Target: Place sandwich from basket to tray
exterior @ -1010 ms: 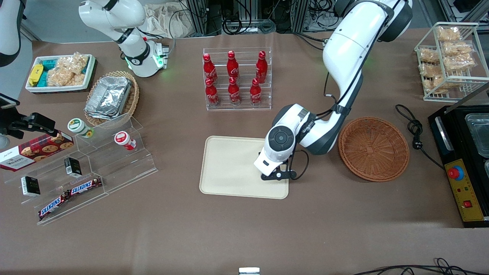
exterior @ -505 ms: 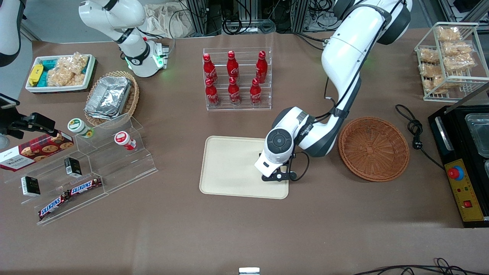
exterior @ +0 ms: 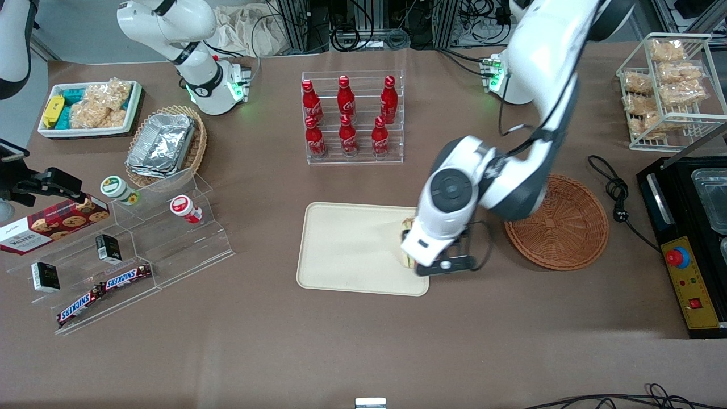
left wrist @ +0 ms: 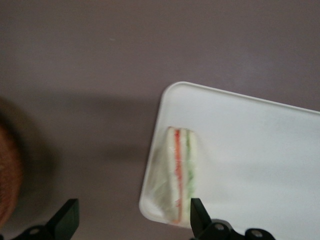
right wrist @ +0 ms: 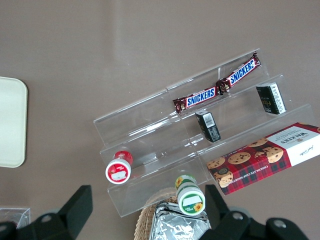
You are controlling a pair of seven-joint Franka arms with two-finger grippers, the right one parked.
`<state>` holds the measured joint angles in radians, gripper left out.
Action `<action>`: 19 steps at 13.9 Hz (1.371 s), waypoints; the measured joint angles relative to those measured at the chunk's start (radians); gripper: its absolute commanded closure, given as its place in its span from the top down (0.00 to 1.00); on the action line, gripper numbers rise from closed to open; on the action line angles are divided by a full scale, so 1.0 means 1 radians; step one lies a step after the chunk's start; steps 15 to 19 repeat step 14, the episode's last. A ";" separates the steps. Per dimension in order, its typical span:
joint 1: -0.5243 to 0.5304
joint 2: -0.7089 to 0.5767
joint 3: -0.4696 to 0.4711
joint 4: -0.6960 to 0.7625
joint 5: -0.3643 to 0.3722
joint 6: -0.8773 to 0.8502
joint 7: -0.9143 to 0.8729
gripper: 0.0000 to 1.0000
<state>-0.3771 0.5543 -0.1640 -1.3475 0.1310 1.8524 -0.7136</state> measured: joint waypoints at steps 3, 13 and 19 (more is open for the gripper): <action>0.127 -0.146 0.003 -0.006 -0.044 -0.133 0.175 1.00; 0.308 -0.412 0.197 -0.238 -0.145 -0.175 0.769 1.00; 0.312 -0.408 0.196 -0.236 -0.140 -0.175 0.806 1.00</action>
